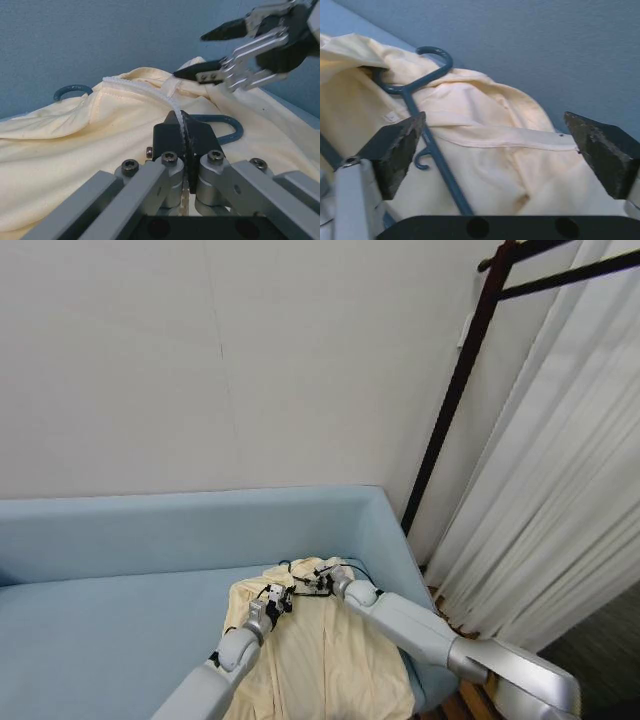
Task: Pick up the clothes from the sofa and hang them on the clothes hanger.
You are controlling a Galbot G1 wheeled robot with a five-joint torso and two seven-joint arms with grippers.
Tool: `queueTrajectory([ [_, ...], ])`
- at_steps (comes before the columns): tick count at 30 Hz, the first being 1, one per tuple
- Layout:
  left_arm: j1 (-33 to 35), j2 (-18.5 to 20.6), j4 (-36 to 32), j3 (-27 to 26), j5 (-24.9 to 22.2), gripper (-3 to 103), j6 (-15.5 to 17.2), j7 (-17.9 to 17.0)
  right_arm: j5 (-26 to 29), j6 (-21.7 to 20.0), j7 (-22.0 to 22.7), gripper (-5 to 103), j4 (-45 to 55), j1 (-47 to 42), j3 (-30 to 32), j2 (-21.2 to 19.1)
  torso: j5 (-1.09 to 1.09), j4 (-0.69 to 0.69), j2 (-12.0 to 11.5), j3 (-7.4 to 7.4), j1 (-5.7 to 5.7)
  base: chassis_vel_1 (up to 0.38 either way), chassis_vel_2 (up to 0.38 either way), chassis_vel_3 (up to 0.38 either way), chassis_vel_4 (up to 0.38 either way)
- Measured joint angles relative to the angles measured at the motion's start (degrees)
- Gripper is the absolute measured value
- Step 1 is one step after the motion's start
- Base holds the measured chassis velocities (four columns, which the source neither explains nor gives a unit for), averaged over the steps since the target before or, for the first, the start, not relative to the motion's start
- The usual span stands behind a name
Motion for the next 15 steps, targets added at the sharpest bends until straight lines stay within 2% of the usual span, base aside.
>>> queueTrajectory([
  [1,0.1,0.0,0.0,-0.1,0.0,1,0.0,0.0,0.5,-0.4,0.1,89,0.7,0.3,0.2,-0.9,0.00,0.00,0.0,0.00,0.00,0.000,0.000,0.000,0.000],
  [3,0.3,0.0,-0.2,-0.4,0.1,1,0.0,0.1,2.1,-1.0,0.2,98,1.5,0.8,0.7,-2.4,0.00,-0.01,0.0,0.00,0.00,0.000,0.000,0.000,0.000],
  [5,0.6,0.0,-0.4,-0.9,0.4,1,0.0,0.5,5.4,-1.9,0.7,100,1.4,1.5,1.5,-3.1,0.00,-0.02,0.0,0.00,0.00,0.000,0.000,0.000,0.000],
  [6,0.6,0.0,-0.4,-0.9,0.4,1,0.0,0.5,5.4,-1.9,0.7,100,1.4,1.5,1.5,-3.1,0.00,-0.02,0.0,0.00,0.00,0.000,0.000,0.000,0.000],
  [10,1.6,0.2,-0.8,-2.5,2.4,1,0.1,1.3,14.2,-3.8,5.7,100,-4.5,2.1,4.8,0.0,0.00,0.01,0.0,0.00,0.00,0.000,0.000,0.000,0.000],
  [11,1.6,0.2,-0.8,-2.5,2.4,1,0.1,1.3,14.2,-3.8,5.7,100,-4.5,2.1,4.8,0.0,0.00,0.01,0.0,0.00,0.00,0.000,0.000,0.000,0.000],
  [13,2.4,0.8,-1.2,-3.4,3.3,1,0.2,1.6,18.3,-5.1,8.4,100,-8.7,2.1,7.2,2.3,0.00,0.03,0.0,0.00,0.00,0.000,0.000,0.000,0.000],
  [15,3.2,1.5,-1.5,-3.8,3.8,1,0.2,1.8,21.0,-6.3,9.2,100,-11.5,1.9,9.2,3.5,0.00,0.03,0.0,0.00,0.00,0.000,0.000,0.000,0.000],
])
